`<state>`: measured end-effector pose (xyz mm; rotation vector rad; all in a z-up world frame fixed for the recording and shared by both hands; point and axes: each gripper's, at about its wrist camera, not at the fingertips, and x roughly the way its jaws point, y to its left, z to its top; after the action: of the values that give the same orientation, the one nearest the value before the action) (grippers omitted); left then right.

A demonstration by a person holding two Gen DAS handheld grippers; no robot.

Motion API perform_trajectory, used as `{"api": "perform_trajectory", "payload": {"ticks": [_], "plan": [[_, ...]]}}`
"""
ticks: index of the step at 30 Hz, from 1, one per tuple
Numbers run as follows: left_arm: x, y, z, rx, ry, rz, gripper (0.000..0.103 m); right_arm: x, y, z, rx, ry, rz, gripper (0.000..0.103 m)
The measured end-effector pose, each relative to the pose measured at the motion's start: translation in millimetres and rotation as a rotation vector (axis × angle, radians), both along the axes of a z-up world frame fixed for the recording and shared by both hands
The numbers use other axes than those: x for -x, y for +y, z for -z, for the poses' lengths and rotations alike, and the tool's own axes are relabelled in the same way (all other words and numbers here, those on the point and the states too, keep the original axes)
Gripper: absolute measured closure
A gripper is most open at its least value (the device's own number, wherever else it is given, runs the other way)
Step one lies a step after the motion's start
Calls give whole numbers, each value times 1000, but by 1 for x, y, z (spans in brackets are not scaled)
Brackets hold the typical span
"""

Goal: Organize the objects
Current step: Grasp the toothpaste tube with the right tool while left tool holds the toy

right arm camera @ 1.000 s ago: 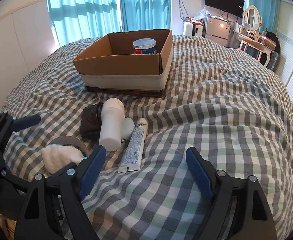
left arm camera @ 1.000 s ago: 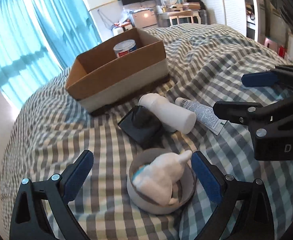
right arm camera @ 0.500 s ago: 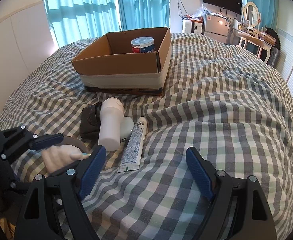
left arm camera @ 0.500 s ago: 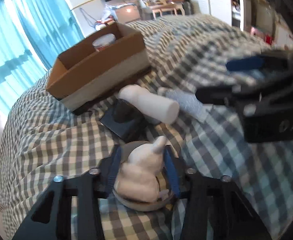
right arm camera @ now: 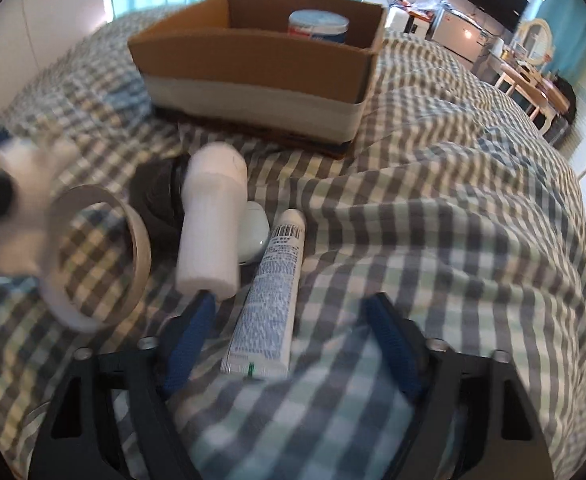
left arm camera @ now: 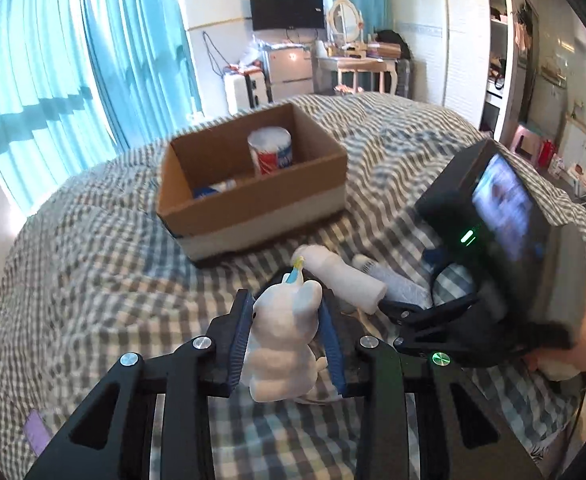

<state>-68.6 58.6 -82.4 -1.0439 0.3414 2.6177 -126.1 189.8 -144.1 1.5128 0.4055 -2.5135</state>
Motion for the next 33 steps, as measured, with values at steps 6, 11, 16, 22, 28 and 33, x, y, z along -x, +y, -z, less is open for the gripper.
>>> {"api": "perform_trajectory", "payload": {"ticks": [6, 11, 16, 22, 28, 33], "plan": [[3, -14, -7, -22, 8, -31, 69, 3, -9, 8, -41, -18, -27, 76], [6, -27, -2, -37, -24, -68, 69, -14, -3, -13, 16, 55, -40, 86], [6, -29, 0, -44, -39, -77, 69, -24, -7, -32, 26, 107, -57, 88], [4, -33, -6, -48, -29, -83, 69, -30, -8, -50, 24, 147, -70, 88], [11, -44, -17, -59, -24, -113, 69, -36, -6, -87, 69, 215, -75, 88], [21, -48, -38, -70, 7, -118, 69, -35, -11, -123, 77, 277, -97, 88]]}}
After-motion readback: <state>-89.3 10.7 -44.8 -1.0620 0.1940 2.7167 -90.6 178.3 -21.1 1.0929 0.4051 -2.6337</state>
